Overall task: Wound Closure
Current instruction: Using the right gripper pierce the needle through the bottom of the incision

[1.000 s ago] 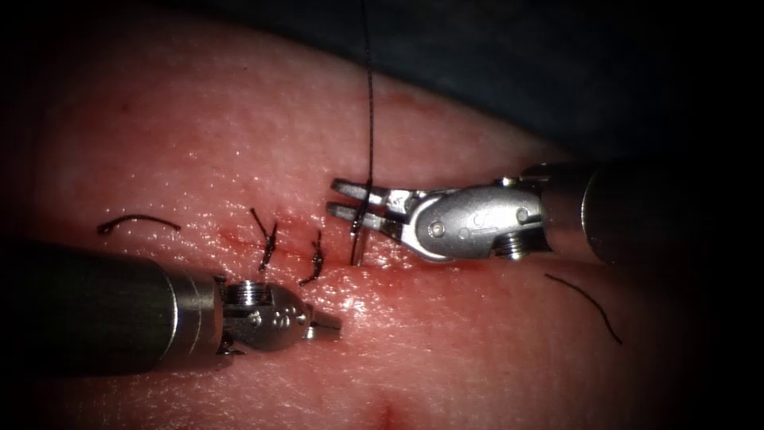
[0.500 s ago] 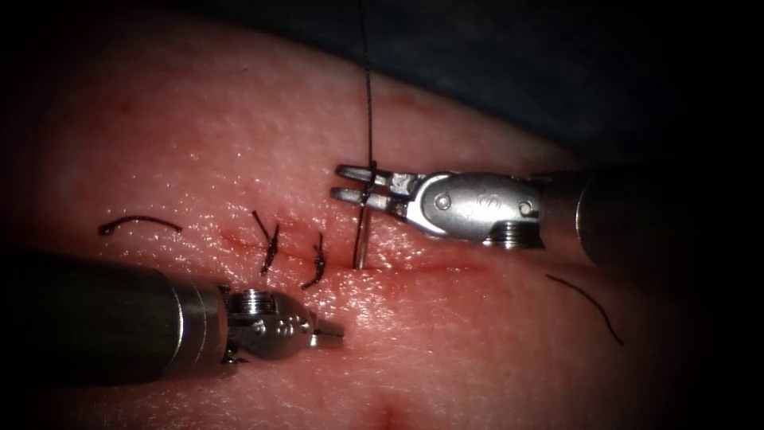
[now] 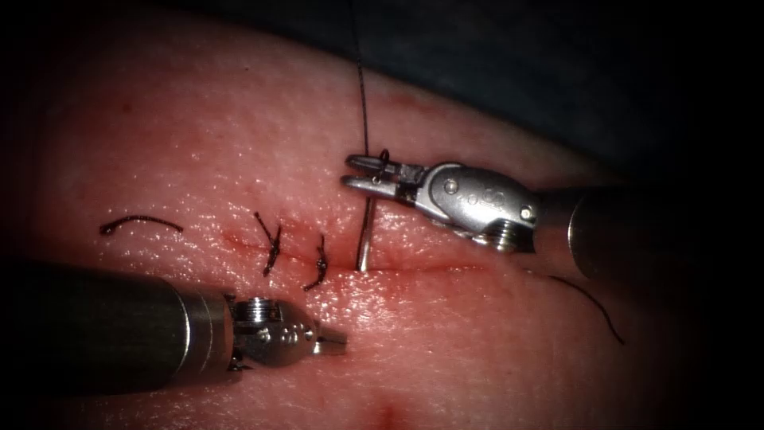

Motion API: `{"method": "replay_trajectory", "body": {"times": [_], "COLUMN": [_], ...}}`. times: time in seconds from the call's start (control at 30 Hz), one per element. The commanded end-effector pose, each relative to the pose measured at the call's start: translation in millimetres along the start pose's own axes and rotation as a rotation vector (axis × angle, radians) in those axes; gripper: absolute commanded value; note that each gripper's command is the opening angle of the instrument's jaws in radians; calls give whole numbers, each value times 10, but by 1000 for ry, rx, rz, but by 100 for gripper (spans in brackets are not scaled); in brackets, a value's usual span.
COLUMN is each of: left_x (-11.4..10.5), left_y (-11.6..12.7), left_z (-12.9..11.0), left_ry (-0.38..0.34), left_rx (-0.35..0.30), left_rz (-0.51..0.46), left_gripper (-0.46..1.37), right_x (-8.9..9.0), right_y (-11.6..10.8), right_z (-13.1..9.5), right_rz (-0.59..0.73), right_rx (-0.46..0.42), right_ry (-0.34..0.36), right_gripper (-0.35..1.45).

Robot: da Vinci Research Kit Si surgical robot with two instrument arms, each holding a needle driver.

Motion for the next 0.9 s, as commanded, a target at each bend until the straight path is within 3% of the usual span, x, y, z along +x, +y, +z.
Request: {"method": "replay_trajectory", "body": {"times": [0.03,0.6,0.9], "left_x": [0,-11,-27], "left_y": [0,2,0], "left_z": [0,3,11], "left_ry": [0,-19,-48], "left_rx": [-12,-33,-47], "left_rz": [1,0,4], "left_gripper": [-35,-35,-35], "right_x": [0,2,-6], "right_y": [-1,11,11], "right_z": [1,13,30], "right_rz": [3,77,206], "right_rx": [0,26,79], "right_ry": [0,11,17], "right_gripper": [-35,-35,-35]}}
